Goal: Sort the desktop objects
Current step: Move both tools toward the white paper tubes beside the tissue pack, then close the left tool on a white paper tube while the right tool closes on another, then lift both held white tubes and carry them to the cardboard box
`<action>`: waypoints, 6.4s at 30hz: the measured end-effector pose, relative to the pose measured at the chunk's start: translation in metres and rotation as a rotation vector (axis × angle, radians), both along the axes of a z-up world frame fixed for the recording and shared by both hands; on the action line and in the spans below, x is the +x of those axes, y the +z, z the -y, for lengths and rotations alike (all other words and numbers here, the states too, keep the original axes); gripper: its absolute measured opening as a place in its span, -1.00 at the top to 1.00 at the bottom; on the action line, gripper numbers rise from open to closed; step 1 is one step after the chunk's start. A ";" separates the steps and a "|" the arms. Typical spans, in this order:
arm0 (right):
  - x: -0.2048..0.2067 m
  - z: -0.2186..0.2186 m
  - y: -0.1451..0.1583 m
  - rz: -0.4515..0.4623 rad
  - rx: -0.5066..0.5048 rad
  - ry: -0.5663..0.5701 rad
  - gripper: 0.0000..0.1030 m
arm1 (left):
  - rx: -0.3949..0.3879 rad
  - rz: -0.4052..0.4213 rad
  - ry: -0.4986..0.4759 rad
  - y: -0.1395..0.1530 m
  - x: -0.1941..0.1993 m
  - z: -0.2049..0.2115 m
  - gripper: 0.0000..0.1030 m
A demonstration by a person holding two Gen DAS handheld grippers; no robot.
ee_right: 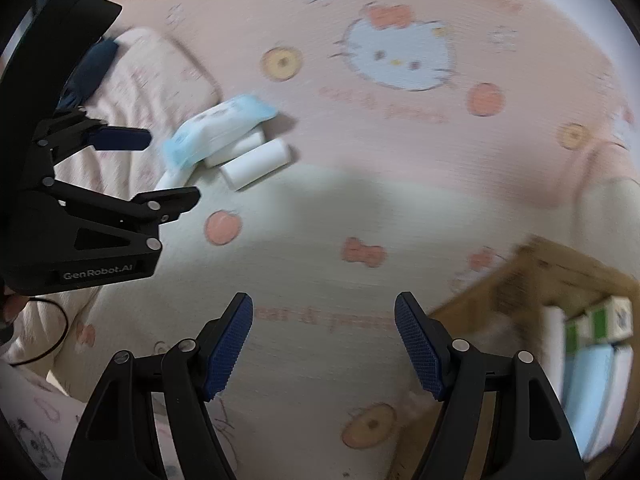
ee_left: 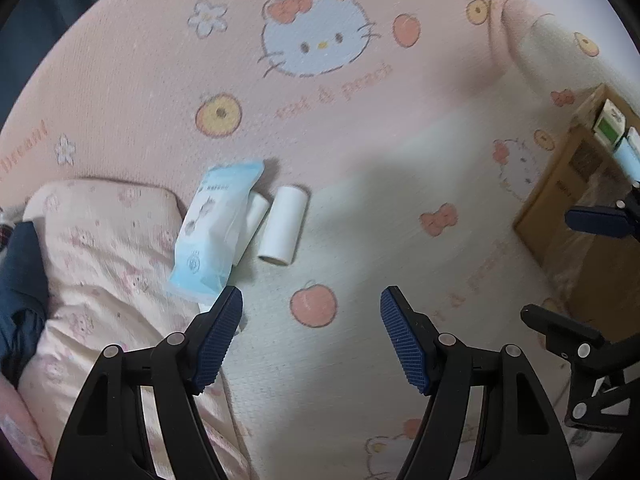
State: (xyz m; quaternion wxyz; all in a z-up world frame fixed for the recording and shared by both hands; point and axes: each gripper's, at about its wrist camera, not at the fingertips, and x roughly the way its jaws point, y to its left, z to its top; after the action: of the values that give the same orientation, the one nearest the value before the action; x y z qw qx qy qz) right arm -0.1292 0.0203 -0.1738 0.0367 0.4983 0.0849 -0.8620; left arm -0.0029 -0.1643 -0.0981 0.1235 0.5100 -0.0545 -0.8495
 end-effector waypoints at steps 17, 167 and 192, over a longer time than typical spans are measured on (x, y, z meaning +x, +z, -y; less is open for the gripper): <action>-0.059 0.045 -0.043 -0.072 -0.204 0.090 -0.39 | 0.539 -0.152 0.376 -0.065 0.043 0.129 -0.22; -0.027 -0.060 0.039 -0.295 -0.274 -0.264 0.22 | 0.995 -0.268 -0.219 0.047 -0.076 -0.056 0.08; 0.039 -0.159 0.079 -0.180 -0.068 -0.423 0.22 | 1.109 -0.029 -0.426 0.062 -0.116 -0.205 0.08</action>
State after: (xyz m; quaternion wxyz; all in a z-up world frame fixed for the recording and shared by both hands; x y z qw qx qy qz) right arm -0.0902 0.1795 -0.0949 -0.1360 0.4245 -0.0476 -0.8939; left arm -0.1193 0.0403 -0.0365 -0.3341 0.4644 0.2980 -0.7641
